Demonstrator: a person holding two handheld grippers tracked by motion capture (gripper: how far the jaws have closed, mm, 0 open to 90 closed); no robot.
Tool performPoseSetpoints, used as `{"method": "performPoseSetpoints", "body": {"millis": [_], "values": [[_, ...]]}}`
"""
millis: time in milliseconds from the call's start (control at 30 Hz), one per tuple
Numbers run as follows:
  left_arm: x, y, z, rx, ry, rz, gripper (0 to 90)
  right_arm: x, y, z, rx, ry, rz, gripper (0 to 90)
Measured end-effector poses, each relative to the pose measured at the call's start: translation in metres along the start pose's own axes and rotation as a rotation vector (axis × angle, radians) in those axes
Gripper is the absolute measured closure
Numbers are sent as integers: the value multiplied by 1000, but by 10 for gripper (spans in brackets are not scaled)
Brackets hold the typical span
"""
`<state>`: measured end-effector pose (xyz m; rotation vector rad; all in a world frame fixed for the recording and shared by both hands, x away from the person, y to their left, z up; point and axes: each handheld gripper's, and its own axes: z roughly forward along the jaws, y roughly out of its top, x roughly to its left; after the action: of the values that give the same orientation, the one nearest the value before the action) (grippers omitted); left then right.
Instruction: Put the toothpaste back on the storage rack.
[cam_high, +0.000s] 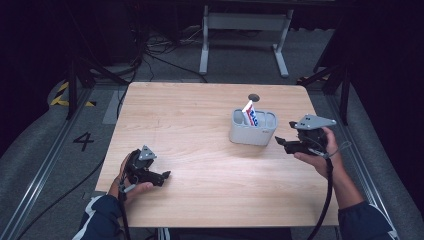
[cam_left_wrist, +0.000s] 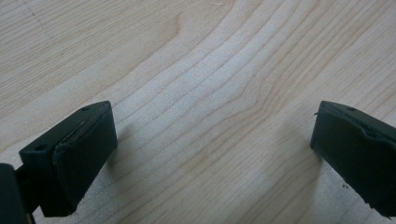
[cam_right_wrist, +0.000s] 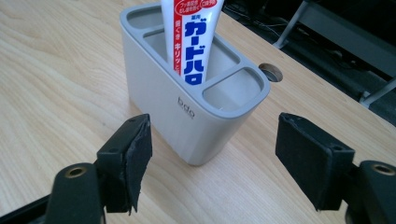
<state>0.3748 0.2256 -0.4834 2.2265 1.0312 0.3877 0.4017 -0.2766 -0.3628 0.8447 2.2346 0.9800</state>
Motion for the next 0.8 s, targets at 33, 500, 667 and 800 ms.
{"method": "performPoseSetpoints", "body": {"millis": [33,500,667,800], "values": [[0,0,0,0,0,-1,9,1,-2,-2,4,-1,-8,275],[-1,0,0,-1,1,-13,8,19,-23,-11,22,1,-86,269],[-1,0,0,0,2,-9,8,21,-33,-13,34,2,-78,266],[0,0,0,-1,8,-1,8,21,-45,-13,53,4,-72,263]]}}
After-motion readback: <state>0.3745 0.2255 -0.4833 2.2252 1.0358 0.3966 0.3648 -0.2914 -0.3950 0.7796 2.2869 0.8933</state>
